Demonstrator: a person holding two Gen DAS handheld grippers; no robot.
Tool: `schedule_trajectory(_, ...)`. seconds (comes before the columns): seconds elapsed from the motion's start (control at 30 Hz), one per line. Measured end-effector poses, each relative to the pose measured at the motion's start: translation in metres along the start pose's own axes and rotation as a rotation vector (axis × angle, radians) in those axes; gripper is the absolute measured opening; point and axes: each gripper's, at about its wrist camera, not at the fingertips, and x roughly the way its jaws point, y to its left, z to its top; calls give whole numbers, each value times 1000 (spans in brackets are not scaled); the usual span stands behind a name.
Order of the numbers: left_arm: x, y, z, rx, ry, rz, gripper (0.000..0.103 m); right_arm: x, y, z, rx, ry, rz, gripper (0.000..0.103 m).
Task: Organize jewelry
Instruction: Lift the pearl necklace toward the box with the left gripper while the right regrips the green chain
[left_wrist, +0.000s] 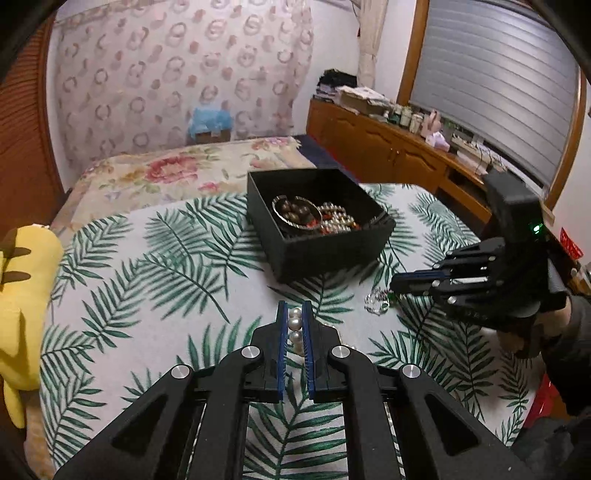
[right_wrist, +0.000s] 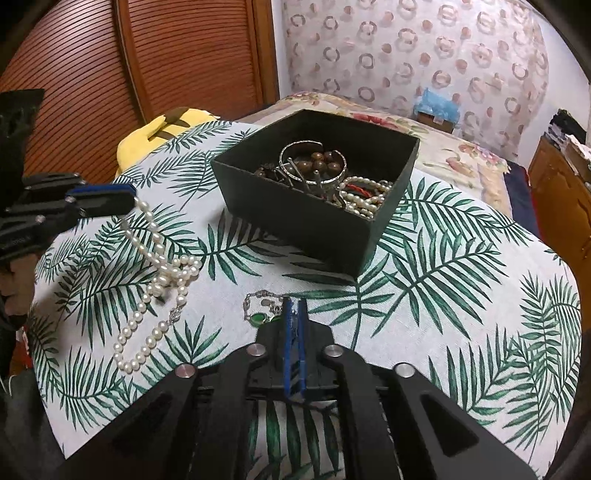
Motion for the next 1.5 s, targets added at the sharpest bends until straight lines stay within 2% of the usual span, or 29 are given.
schedule_trajectory(0.03,-2,1,1,-1,-5,4,7,1,0,1,1,0,0,15)
schedule_trajectory(0.37,-9,7,2,-14,-23,11,7,11,-3,4,21,45,20,15)
schedule_trajectory(0.4,-9,7,2,-14,-23,11,7,12,-4,5,26,48,21,13)
schedule_trajectory(0.43,-9,7,2,-13,-22,9,7,12,-5,6,25,52,15,4)
schedule_trajectory(0.47,-9,6,1,-14,-22,7,7,13,-4,6,19,58,5,1)
schedule_trajectory(0.6,-7,5,0,-20,-21,-2,7,11,0,3,-8,67,1,0)
schedule_trajectory(0.77,-10,2,6,-19,-43,-14,7,-11,0,3,-5,14,-9,0)
schedule_trajectory(1.1,-35,-11,38,13,-144,-35,7,-84,-5,29,-31,-137,-51,0)
schedule_trajectory(1.2,-39,-15,42,19,-161,-38,7,-89,-14,31,-14,-149,-41,0)
schedule_trajectory(1.33,-45,-17,48,21,-182,-43,7,-74,-14,26,-9,-120,-14,1)
schedule_trajectory(1.4,-48,-17,52,21,-192,-43,7,-63,-10,23,-14,-101,15,5)
schedule_trajectory(1.5,-53,-18,58,26,-211,-38,7,-42,-1,18,-36,-60,44,24)
